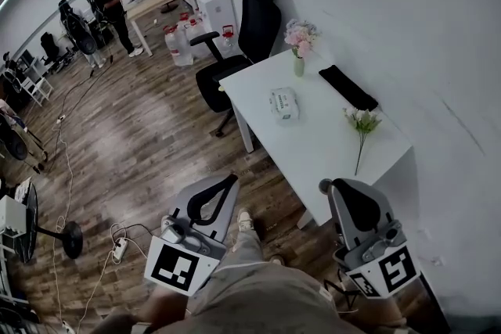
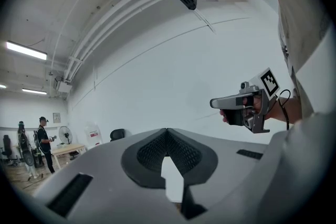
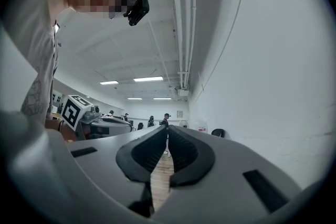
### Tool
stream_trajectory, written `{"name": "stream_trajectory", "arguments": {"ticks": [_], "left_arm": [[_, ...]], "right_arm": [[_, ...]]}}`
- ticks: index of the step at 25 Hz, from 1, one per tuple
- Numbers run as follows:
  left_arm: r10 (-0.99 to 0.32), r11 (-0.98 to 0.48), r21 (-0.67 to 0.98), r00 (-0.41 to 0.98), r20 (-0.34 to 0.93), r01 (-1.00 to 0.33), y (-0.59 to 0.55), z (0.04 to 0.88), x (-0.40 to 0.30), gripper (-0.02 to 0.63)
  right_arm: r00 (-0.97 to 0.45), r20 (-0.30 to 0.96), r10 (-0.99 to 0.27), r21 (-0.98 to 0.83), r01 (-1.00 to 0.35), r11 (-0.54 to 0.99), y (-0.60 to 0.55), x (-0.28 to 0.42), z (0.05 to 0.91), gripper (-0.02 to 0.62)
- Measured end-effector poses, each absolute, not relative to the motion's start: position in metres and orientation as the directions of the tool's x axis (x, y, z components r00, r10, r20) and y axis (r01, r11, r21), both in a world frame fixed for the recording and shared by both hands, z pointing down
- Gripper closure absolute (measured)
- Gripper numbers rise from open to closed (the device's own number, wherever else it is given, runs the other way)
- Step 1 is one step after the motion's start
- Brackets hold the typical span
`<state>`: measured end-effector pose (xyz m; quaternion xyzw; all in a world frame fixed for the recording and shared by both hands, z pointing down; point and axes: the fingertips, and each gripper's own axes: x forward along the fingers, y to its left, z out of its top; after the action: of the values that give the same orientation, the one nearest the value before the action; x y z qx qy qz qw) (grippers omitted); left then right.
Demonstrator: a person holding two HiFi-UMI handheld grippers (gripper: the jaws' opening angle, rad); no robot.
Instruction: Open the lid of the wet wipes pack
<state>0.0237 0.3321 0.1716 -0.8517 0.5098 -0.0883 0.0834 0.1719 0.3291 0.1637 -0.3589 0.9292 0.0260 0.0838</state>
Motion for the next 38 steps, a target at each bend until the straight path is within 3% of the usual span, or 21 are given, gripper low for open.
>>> {"name": "stream_trajectory", "arguments": {"ticks": [9, 12, 17, 38], "left_arm": [[-0.875, -0.479, -0.231, 0.481, 0.052, -0.847, 0.287, 0.181, 0.006, 0.591], [-0.871, -0.488, -0.224, 0.488, 0.060, -0.843, 0.264, 0.184, -0.004, 0.591], [-0.861, -0.505, -0.219, 0.504, 0.067, -0.835, 0.213, 0.188, -0.026, 0.590], [-0.798, -0.603, -0.159, 0.592, 0.118, -0.782, -0.016, 0.202, -0.140, 0.591]], "right_arm": [[-0.698, -0.190, -0.690, -0.019, -0.700, 0.714, 0.283, 0.155, 0.168, 0.556], [-0.691, -0.179, -0.701, -0.031, -0.708, 0.705, 0.260, 0.146, 0.172, 0.517], [-0.689, -0.147, -0.709, -0.012, -0.716, 0.698, 0.208, 0.124, 0.176, 0.503], [-0.590, -0.043, -0.806, -0.009, -0.806, 0.591, -0.009, 0.022, 0.182, 0.492]]}}
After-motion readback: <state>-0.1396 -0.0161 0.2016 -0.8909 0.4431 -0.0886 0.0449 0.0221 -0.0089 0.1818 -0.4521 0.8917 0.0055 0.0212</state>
